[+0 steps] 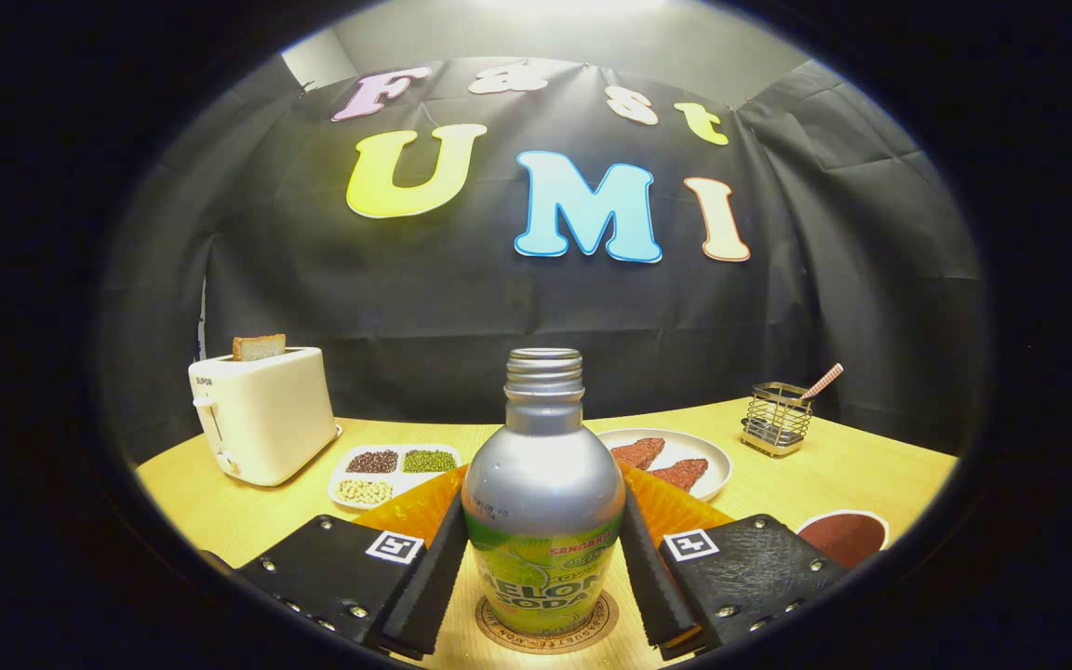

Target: Take the bottle from table, then pour the juice into the cup, finally place the bottle on the coaster

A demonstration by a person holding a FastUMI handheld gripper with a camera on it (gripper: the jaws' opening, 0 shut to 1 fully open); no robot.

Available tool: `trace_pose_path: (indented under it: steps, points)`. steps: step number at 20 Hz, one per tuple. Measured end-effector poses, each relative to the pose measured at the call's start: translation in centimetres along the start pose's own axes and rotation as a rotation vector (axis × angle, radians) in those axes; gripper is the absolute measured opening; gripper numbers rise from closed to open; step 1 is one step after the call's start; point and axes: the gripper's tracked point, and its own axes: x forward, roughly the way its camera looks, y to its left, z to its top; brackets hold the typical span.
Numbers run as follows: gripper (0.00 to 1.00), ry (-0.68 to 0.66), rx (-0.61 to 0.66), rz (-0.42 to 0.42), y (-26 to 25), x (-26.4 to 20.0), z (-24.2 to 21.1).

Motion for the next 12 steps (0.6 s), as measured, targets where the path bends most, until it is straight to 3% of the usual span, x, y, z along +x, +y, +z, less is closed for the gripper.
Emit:
trace_pose_path:
  steps: [2,5,8,12]
  points:
    - [0.81,0.032,-0.008,-0.018,-0.3,-0.2,-0.8]
    - [0.96,0.002,-0.022,0.017,0.3,-1.3,0.9]
    - [0.96,-0.041,-0.039,0.012,-0.5,-3.6,3.8]
    - [0.96,-0.042,-0.053,0.13,1.1,-8.4,8.8]
